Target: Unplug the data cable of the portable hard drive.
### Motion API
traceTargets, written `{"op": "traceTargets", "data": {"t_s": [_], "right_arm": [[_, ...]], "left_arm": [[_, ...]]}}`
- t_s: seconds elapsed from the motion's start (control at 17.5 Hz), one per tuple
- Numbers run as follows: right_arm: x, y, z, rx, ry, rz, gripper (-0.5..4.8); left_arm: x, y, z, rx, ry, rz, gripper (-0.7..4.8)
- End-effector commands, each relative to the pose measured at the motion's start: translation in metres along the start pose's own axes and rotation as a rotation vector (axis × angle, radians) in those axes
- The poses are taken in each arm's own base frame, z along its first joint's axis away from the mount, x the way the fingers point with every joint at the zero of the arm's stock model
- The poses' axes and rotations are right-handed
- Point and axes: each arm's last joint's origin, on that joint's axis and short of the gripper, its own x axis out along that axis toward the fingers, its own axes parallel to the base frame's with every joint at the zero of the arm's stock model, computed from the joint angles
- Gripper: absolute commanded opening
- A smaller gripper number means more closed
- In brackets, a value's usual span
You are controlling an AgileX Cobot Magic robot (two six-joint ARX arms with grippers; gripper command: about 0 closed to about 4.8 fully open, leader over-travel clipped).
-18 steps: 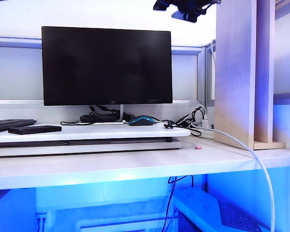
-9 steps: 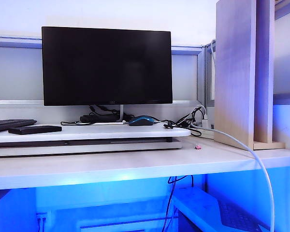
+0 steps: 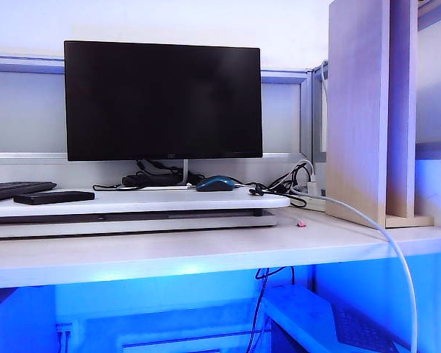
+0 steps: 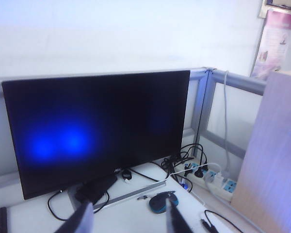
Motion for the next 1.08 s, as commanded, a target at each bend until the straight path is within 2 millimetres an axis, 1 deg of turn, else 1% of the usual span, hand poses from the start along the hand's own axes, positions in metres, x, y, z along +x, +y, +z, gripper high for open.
{"op": "traceTargets", "data": {"t_s": [0.06, 0.23, 0.34, 0.46, 0.51, 0.68, 0.8, 0.91, 1.03, 1.08], "right_arm": [[-0.018, 0.008, 0.021, 0.0, -0.04, 0.008, 3.86], [-0.033, 0.014, 0.031, 0.008, -0.011, 0.004, 3.86], [-0.046, 0.018, 0.036, 0.015, 0.035, -0.006, 3.86], [-0.054, 0.02, 0.04, -0.002, 0.053, -0.03, 3.86], [-0.058, 0.021, 0.043, -0.017, 0.052, -0.048, 3.86], [-0.07, 0.026, 0.05, -0.018, 0.065, -0.051, 3.86], [-0.087, 0.031, 0.053, -0.005, 0.132, -0.059, 3.86], [-0.098, 0.035, 0.056, -0.004, 0.164, -0.061, 3.86], [-0.112, 0.043, 0.064, -0.019, 0.158, -0.049, 3.82], [-0.129, 0.053, 0.074, -0.027, 0.144, -0.029, 3.63]], "left_arm": [[-0.019, -0.016, 0.011, 0.007, -0.022, -0.014, 2.04], [-0.035, -0.032, 0.018, 0.02, -0.035, -0.1, 2.04], [-0.043, -0.045, 0.016, -0.016, 0.003, -0.144, 2.04], [-0.039, -0.06, 0.004, -0.034, 0.036, -0.243, 2.04], [-0.036, -0.068, -0.005, -0.037, 0.055, -0.292, 2.04], [-0.035, -0.079, -0.024, -0.047, 0.091, -0.323, 2.04], [-0.045, -0.083, -0.035, -0.021, 0.1, -0.286, 2.03], [-0.06, -0.087, -0.038, 0.03, 0.098, -0.231, 1.98], [-0.076, -0.093, -0.037, 0.056, 0.089, -0.228, 1.81], [-0.088, -0.098, -0.036, 0.061, 0.088, -0.225, 1.82]]}}
